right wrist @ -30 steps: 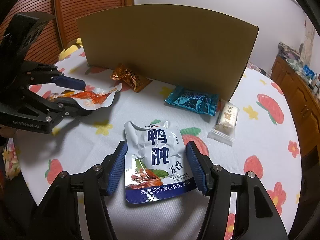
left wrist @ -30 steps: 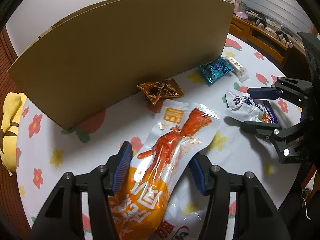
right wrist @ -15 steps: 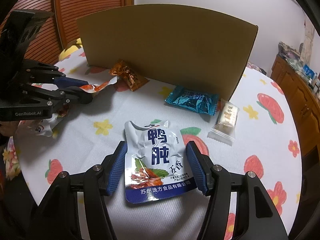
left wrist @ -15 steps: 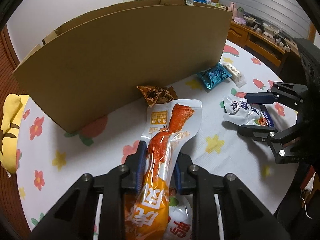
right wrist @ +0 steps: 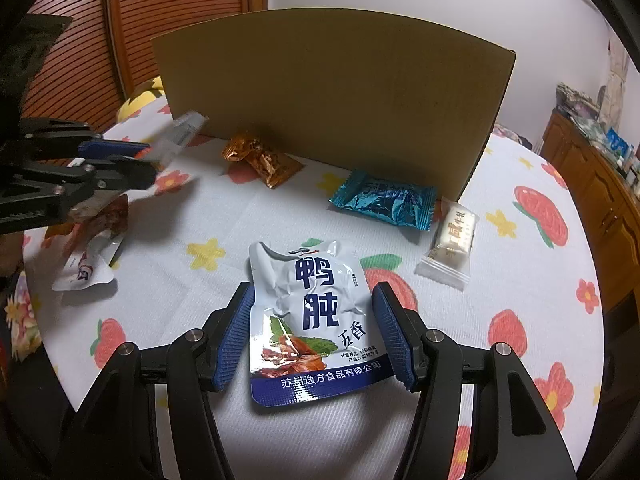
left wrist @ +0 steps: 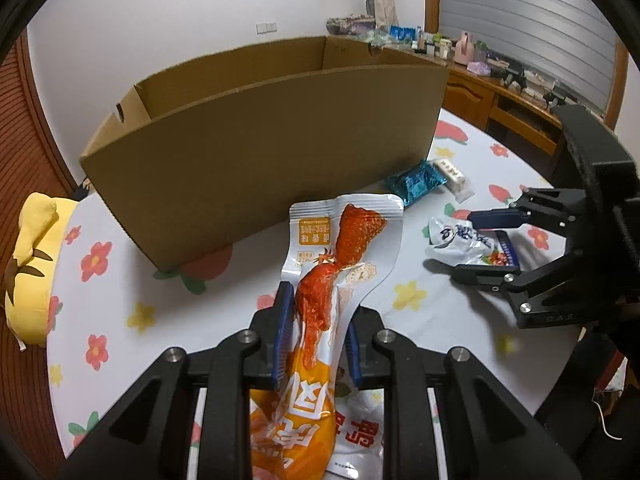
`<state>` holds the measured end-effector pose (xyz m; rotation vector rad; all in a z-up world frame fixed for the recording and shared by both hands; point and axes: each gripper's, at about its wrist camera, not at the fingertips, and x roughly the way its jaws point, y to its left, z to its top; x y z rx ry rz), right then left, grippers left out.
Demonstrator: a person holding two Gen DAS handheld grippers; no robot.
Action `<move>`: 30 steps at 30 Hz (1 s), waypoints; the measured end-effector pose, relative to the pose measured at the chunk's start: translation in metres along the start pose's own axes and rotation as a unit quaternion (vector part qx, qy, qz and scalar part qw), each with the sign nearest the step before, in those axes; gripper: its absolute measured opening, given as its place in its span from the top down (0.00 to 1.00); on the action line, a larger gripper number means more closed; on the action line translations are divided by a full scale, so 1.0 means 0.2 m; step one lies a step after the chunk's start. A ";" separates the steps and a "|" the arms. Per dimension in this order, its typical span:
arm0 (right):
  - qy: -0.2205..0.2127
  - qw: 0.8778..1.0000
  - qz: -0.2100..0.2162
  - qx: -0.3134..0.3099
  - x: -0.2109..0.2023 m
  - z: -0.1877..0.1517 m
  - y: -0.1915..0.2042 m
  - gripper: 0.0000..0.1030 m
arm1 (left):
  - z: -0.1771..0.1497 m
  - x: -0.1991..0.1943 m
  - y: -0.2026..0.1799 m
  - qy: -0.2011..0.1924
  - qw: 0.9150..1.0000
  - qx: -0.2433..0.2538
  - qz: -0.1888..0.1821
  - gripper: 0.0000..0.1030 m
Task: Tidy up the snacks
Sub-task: 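Grasp the white duck-snack pouch with the right tool while the left tool grasps the orange pouch, then lift both held pouches and carry them over the cardboard box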
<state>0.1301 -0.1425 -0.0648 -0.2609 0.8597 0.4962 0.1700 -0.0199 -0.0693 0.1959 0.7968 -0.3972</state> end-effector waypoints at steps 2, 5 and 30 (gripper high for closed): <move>0.000 1.000 0.000 0.000 0.00 0.00 0.00 0.40 | 0.00 -0.03 0.00 -0.007 1.000 -0.003 0.002 0.80; 0.000 1.000 0.000 0.000 0.00 0.00 0.00 0.40 | 0.01 -0.05 0.01 -0.020 1.000 -0.008 0.007 0.80; -0.010 1.000 -0.004 -0.019 -0.04 0.00 0.04 0.43 | 0.11 -0.22 0.01 -0.072 0.997 -0.023 0.010 0.81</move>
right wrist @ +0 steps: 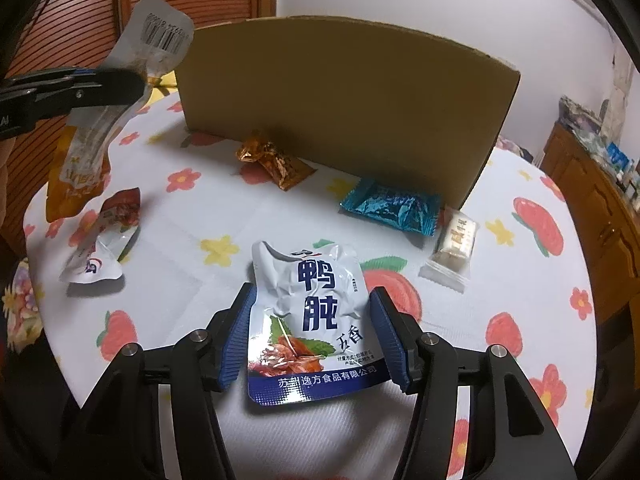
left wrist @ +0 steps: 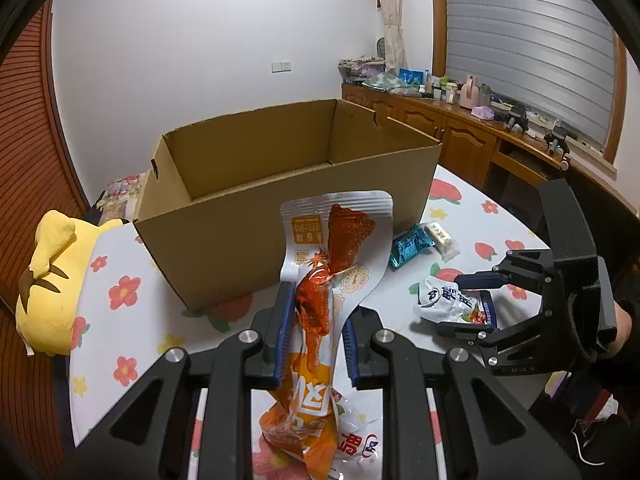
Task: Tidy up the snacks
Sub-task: 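Lift both held pouches and carry them over the cardboard box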
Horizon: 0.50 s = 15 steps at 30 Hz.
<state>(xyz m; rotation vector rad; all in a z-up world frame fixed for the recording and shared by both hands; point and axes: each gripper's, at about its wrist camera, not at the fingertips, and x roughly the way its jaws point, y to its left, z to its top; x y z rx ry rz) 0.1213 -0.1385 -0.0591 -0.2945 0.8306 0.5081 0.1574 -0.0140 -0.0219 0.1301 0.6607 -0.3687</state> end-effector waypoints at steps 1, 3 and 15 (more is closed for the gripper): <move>-0.002 1.000 0.001 0.001 -0.01 0.00 0.00 0.43 | 0.00 0.00 0.00 -0.001 1.000 -0.001 0.000 0.81; -0.008 1.000 0.001 0.001 -0.02 0.01 0.00 0.43 | 0.01 -0.01 0.00 -0.005 1.000 -0.002 0.000 0.81; -0.070 0.998 0.005 0.000 -0.27 0.15 0.01 0.43 | 0.08 -0.07 0.01 -0.026 1.000 -0.009 0.002 0.81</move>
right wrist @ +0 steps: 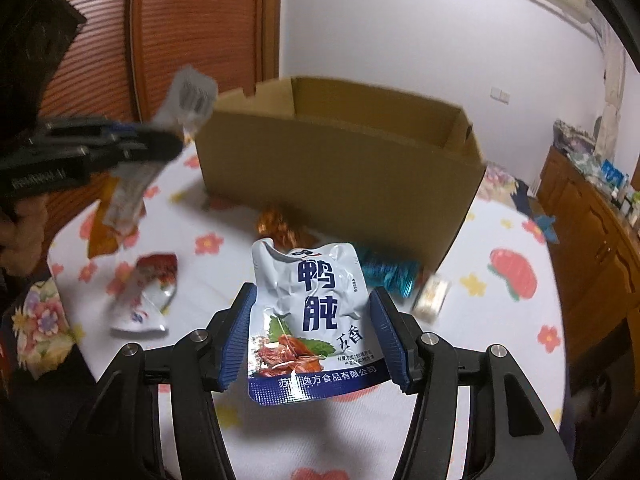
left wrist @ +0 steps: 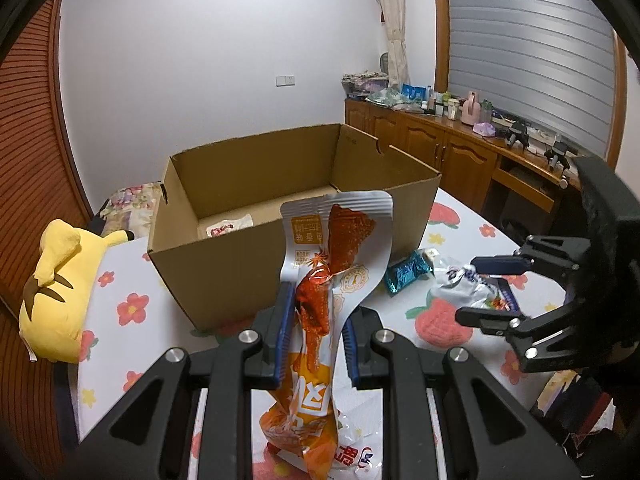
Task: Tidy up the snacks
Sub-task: 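Lift both held pouches and carry them over the cardboard box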
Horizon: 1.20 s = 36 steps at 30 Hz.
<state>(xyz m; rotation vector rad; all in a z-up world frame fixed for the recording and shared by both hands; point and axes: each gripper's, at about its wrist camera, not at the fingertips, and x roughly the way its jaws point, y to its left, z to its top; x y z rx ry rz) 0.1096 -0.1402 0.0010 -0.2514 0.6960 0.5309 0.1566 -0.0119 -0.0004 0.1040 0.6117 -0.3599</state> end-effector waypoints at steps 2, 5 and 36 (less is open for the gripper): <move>-0.010 1.000 0.001 -0.002 -0.04 0.04 0.00 0.43 | 0.01 -0.01 0.00 -0.003 1.000 -0.002 -0.001 0.81; -0.020 1.000 -0.001 -0.007 -0.08 0.08 0.01 0.43 | 0.04 -0.03 0.01 -0.011 1.000 -0.005 0.002 0.81; -0.060 0.998 -0.017 0.019 0.21 0.65 -0.27 0.43 | 0.44 -0.05 0.24 -0.063 0.997 -0.017 0.037 0.80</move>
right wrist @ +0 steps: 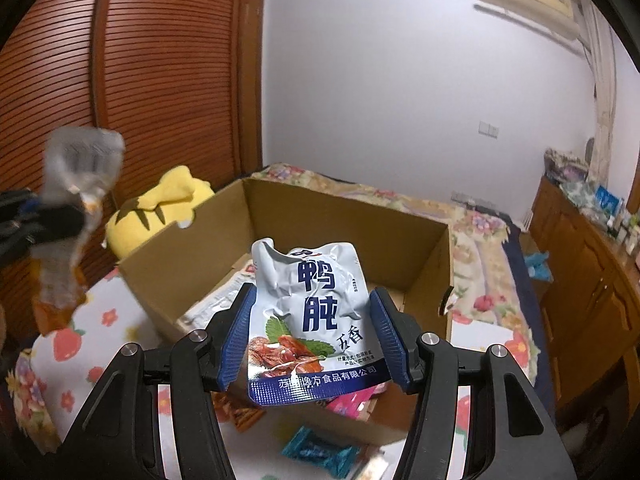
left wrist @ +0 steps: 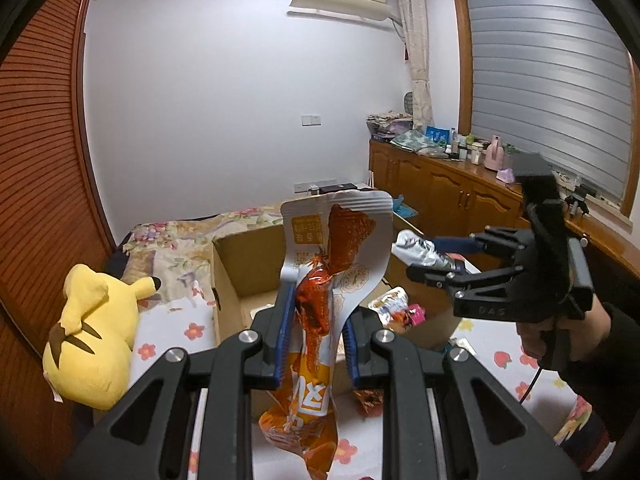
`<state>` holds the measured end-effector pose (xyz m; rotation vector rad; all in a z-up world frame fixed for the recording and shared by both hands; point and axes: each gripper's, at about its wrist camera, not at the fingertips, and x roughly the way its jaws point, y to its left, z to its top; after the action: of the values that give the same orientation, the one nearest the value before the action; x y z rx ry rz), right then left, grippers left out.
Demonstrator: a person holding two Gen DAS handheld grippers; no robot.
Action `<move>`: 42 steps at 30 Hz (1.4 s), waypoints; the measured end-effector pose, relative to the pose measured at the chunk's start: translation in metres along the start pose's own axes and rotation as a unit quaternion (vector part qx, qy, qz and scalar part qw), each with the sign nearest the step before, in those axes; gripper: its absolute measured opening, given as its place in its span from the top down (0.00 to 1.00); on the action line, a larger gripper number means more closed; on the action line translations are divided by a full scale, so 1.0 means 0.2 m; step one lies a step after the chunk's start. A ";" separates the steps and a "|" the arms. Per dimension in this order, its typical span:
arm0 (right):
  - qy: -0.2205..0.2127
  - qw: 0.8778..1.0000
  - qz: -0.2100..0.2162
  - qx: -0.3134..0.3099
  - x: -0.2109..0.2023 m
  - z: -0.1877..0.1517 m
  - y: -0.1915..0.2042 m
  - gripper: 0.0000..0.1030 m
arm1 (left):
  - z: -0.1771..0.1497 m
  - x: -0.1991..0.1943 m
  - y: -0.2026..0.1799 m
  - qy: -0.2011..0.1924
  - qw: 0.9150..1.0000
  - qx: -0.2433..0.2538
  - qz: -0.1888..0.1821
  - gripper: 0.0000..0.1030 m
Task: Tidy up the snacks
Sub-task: 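Lift both held pouches and carry them over the cardboard box, then open both tools to drop the pouches into the box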
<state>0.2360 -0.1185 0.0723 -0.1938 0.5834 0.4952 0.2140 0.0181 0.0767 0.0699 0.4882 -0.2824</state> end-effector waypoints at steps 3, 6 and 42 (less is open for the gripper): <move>0.010 1.000 -0.001 0.008 0.06 0.00 -0.03 0.42 | 0.05 0.03 0.02 -0.002 1.000 0.002 0.005 0.80; 0.018 1.000 0.000 0.014 0.10 0.00 -0.05 0.42 | 0.10 0.06 0.05 -0.005 1.000 0.004 0.005 0.80; 0.018 0.999 0.042 0.004 0.05 -0.10 -0.03 0.36 | 0.11 0.65 -0.02 0.054 0.998 0.009 0.028 0.80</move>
<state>0.2364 -0.1271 0.0501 -0.1711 0.6302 0.5722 0.3330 -0.0211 0.0349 0.1162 0.5896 -0.2283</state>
